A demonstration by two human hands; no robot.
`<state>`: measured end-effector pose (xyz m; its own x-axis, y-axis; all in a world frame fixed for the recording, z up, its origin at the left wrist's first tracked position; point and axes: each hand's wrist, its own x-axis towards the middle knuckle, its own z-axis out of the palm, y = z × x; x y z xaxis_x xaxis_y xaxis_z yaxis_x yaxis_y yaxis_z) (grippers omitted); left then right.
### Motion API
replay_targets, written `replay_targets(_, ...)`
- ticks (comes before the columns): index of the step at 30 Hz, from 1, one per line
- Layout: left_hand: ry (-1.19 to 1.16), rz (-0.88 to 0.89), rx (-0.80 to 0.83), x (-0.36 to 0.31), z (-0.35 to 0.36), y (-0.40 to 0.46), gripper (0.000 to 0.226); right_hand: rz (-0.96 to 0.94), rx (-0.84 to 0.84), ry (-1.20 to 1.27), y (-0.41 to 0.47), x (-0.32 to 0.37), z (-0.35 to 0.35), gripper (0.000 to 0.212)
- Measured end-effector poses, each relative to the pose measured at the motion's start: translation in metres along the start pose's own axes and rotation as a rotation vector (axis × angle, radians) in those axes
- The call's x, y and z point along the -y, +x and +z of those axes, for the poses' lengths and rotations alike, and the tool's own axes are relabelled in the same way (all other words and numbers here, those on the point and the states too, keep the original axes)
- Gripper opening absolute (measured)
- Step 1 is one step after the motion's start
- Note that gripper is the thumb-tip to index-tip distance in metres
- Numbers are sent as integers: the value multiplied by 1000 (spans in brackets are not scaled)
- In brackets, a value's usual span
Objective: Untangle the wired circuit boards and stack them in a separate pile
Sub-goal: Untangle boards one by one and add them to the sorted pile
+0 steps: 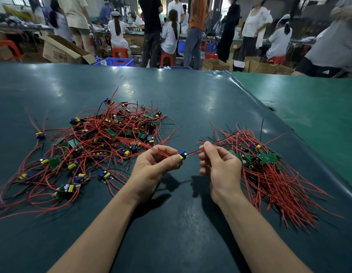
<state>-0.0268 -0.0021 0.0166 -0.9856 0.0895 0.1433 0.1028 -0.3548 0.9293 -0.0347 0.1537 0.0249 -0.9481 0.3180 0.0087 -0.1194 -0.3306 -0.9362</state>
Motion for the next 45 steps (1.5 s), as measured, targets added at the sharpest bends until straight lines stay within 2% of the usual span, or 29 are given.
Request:
replay_targets(2, 204, 22, -5, 1, 2, -2, 30, -7, 8, 4, -2, -2, 1, 21)
replay_targets(4, 309, 40, -34, 1, 6, -3, 31, -9, 28, 0, -2, -4, 2, 19)
replay_targets(7, 259, 38, -63, -1, 7, -3, 23, 7, 25, 6, 3, -1, 1, 21)
replay_targets(11, 232, 33, -18, -2, 6, -5, 17, 21, -57, 84, 12, 4, -7, 23)
replay_targets(21, 153, 29, 62, -2, -2, -4, 17, 22, -155, 227, 21, 9, -15, 26)
replay_targets(30, 158, 32, 46, 1, -4, -2, 21, 169, -91, 431, 20, 14, -14, 33)
replay_targets(32, 174, 51, -2, 3, -4, -1, 19, 131, -40, 382, 18, 15, -14, 37)
replay_targets(35, 170, 55, -70, 5, -3, 1, 20, 115, 109, 104, 8, 8, -8, 43)
replay_targets(38, 230, 48, -34, 3, -2, -2, 26, 120, 279, -140, -3, -1, -1, 18)
replay_targets(39, 258, 46, -15, 2, -1, -3, 25, 113, 301, -154, -4, -2, 0, 17)
replay_targets(43, 260, 42, -12, 2, -2, -2, 24, 91, 290, -173, -1, 2, -3, 22)
replay_targets(45, 225, 47, -13, 2, -3, -2, 23, 44, 206, -132, 4, 4, -6, 25)
